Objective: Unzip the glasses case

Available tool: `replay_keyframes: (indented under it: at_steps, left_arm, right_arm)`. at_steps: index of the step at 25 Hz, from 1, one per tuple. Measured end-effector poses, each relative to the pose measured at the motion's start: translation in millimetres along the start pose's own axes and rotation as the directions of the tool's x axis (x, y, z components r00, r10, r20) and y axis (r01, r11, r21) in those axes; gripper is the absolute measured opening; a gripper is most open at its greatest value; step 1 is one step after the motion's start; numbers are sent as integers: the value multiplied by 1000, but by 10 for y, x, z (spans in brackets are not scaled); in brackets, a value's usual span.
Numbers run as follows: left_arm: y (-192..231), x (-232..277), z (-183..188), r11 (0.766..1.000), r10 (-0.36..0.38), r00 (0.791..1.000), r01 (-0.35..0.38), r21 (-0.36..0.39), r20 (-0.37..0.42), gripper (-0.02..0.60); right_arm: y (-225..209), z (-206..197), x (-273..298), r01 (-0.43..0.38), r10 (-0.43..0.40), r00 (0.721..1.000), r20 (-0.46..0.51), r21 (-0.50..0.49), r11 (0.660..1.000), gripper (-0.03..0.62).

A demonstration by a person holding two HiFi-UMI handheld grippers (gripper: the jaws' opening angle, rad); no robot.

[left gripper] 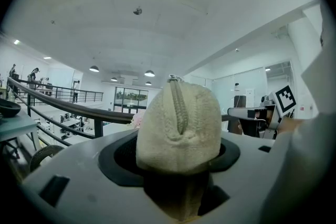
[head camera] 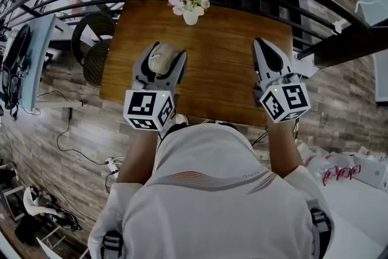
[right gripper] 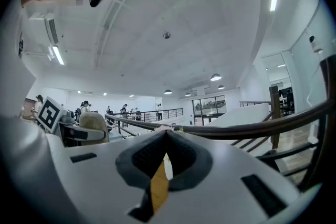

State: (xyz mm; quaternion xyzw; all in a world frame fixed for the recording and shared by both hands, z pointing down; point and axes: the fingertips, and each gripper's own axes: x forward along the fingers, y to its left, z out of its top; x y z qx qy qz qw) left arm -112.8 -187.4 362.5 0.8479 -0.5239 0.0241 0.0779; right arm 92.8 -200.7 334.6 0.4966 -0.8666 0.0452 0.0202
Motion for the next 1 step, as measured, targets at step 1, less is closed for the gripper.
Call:
replay_keyframes:
  at_steps: [1]
  left_arm:
    - [-9,-3,1,1000,-2,1000,2,1,0,288]
  right_arm:
    - [4,-2,-3,-1,1,1000,-1,0,1000,51]
